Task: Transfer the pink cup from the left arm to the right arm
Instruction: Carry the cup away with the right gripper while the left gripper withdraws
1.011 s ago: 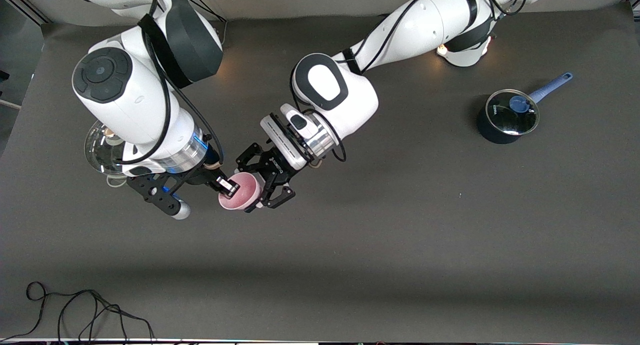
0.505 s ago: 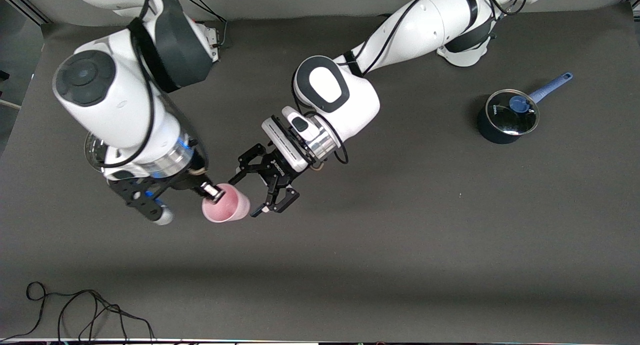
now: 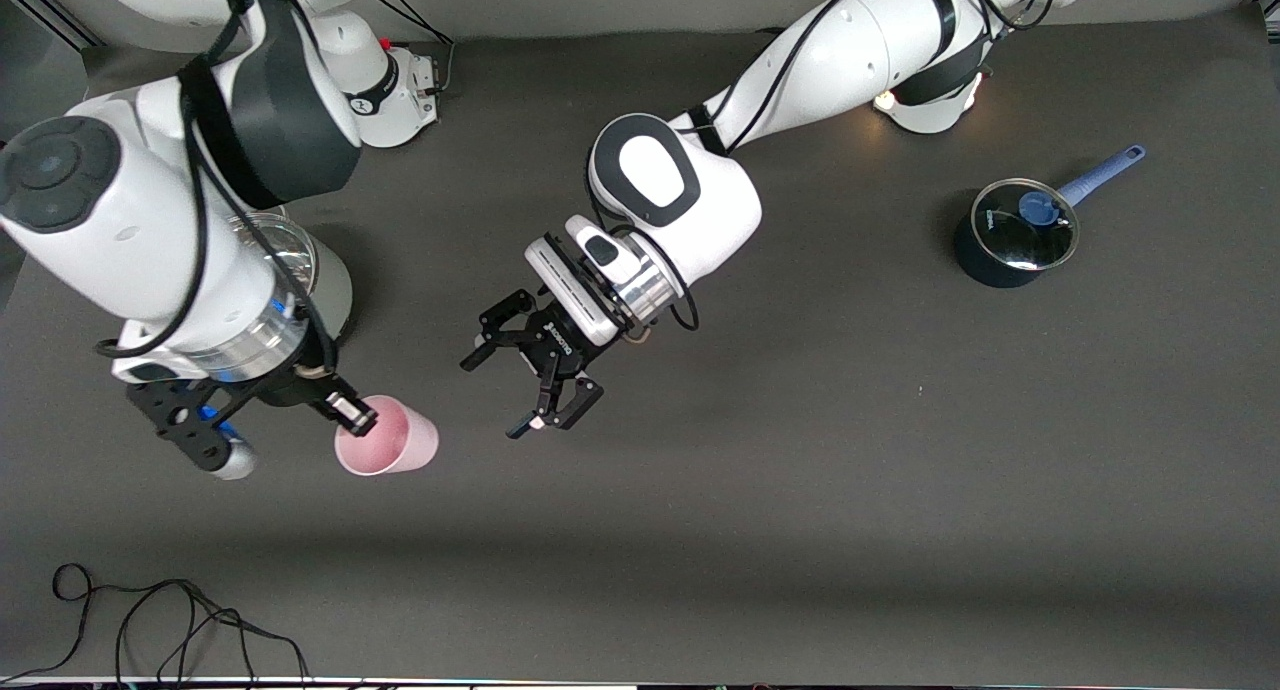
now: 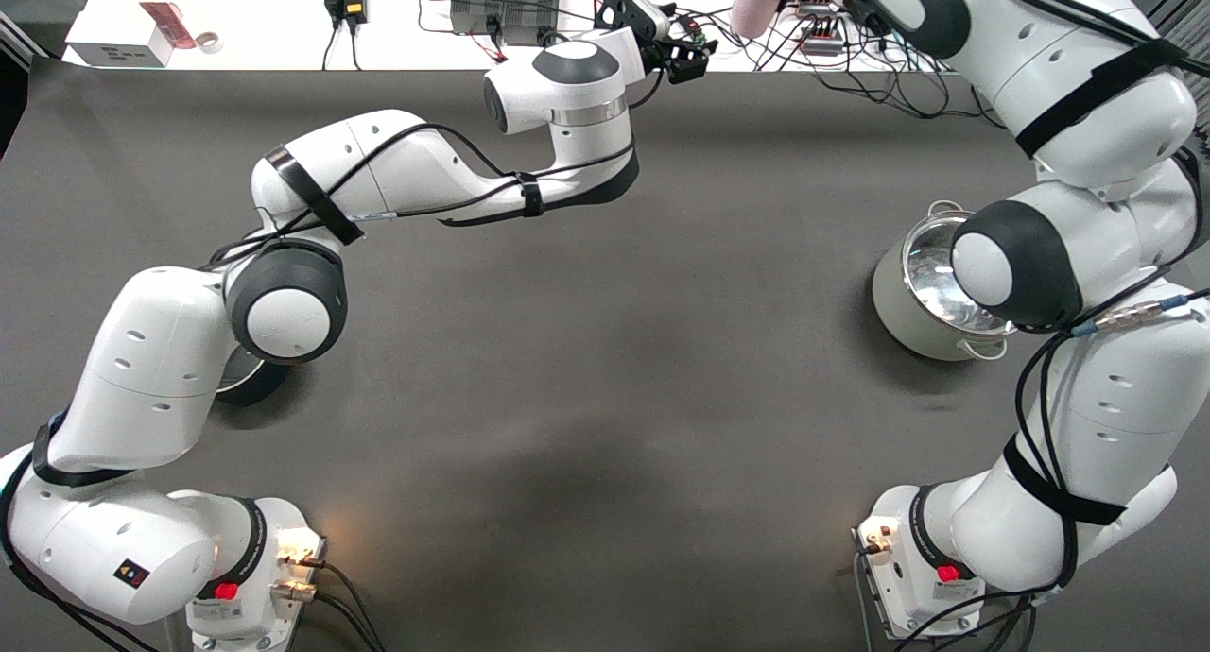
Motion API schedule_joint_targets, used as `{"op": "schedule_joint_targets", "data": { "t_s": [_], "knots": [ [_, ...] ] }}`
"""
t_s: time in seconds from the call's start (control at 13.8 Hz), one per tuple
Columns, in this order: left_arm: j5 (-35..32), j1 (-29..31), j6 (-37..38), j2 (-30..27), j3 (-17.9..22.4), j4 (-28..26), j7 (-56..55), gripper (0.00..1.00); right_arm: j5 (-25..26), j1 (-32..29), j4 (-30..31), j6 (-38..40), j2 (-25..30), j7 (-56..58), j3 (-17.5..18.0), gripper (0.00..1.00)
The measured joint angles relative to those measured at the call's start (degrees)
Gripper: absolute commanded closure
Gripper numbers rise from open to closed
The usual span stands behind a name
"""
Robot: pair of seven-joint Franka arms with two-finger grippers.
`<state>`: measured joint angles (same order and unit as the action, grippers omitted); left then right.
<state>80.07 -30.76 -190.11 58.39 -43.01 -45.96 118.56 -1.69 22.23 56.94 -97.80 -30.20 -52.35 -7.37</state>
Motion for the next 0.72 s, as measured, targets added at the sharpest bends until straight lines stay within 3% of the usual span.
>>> {"op": "schedule_joint_targets", "data": {
  "t_s": [0.22, 0.43, 0.58, 0.72],
  "knots": [
    [-7.3, 3.0, 5.1, 0.0, 2.8, -0.5, -0.1, 0.0, 0.0, -5.3, 0.0, 0.1, 0.0, 5.1, -0.3, 1.0],
    [-13.8, 8.9, 16.8, -0.1, 5.6, -2.5, -0.2, 0.0, 0.0, -12.5, 0.1, 0.7, -0.3, 18.6, -0.4, 1.0],
    [-16.6, 11.6, 24.8, -2.1, 9.9, -5.8, -2.2, 0.0, -0.8, -18.0, 0.2, 3.4, -0.3, 32.4, -0.4, 1.0],
    [-22.9, 12.1, 32.7, -5.7, 16.2, -9.9, -11.7, 0.0, -2.4, -23.5, 0.7, 5.7, -0.2, 47.5, -0.4, 1.0]
  ]
}}
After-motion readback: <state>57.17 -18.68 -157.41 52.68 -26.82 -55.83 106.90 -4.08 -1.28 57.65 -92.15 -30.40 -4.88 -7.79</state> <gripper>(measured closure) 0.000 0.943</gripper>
